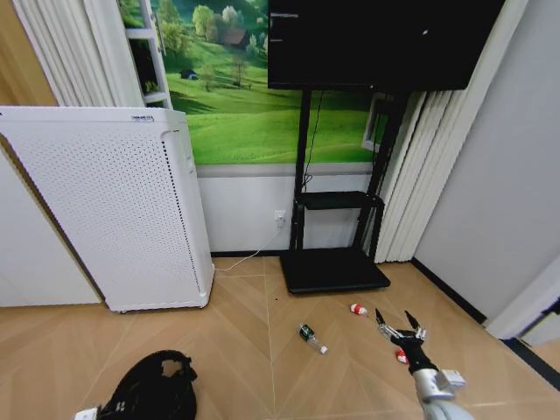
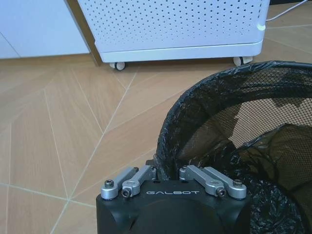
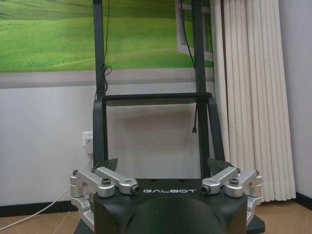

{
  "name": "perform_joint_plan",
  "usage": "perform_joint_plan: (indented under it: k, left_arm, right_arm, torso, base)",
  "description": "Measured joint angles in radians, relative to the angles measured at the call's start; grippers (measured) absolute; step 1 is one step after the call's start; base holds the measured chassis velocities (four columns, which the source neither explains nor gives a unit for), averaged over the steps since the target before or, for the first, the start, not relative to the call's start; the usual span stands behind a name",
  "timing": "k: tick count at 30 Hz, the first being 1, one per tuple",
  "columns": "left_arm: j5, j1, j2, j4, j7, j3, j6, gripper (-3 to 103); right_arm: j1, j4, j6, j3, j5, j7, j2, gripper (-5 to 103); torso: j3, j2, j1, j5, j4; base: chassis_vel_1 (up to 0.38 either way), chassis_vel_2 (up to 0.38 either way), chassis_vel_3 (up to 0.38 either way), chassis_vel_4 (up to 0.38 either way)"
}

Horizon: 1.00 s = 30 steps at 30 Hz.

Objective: Pick up the trash bin and place the garbage on the floor into it.

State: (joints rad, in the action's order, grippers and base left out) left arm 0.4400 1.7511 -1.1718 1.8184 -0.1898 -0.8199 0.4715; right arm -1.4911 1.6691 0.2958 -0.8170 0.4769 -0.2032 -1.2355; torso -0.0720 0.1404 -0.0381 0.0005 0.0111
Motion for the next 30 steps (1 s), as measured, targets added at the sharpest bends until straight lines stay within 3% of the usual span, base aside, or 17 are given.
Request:
perform_joint_plan:
  k: [4,13,19,23,30]
  left_arm:
    - [-0.095,0.001,-0.020,0.005,0.009,0.013,-0.071,15]
    - [-0.234,-0.018,-0.073,0.061,0.013,0.032,-0.170,8]
    - [-0.259,-0.056,-0.072,0.117,0.009,0.027,-0.203,4]
    - [-0.268,-0.092,-0.034,0.161,0.028,0.008,-0.233,4]
    - [-0.271,-0.130,-0.011,0.253,0.054,-0.006,-0.249,4]
  right_arm:
    - [0.003,-0.002,0.001,0.004,-0.001,0.002,0.002,100]
    - [0.003,-0.002,0.004,0.004,-0.005,0.011,0.005,100]
    - [0.000,-0.005,0.007,0.003,-0.013,0.013,0.002,100]
    - [0.000,-0.013,0.011,0.003,-0.026,0.013,-0.003,100]
    - [0.003,-0.004,0.011,0.016,-0.048,0.029,-0.012,100]
  torso:
    - [0.000,0.000,0.000,-0.0018,0.0002]
    - [0.000,0.000,0.000,-0.0010,0.0001]
    - [0.000,0.000,0.000,-0.0004,-0.0007]
    - [0.000,0.000,0.000,-0.0007,0.0006]
    - [0.000,0.000,0.000,-0.0005,-0.0004]
  base:
    - [0.000,0.000,0.000,0.000]
    - [0.000,0.000,0.000,0.000]
    - [0.000,0.000,0.000,0.000]
    - [0.000,0.000,0.000,0.000]
    - [0.000,0.000,0.000,0.000]
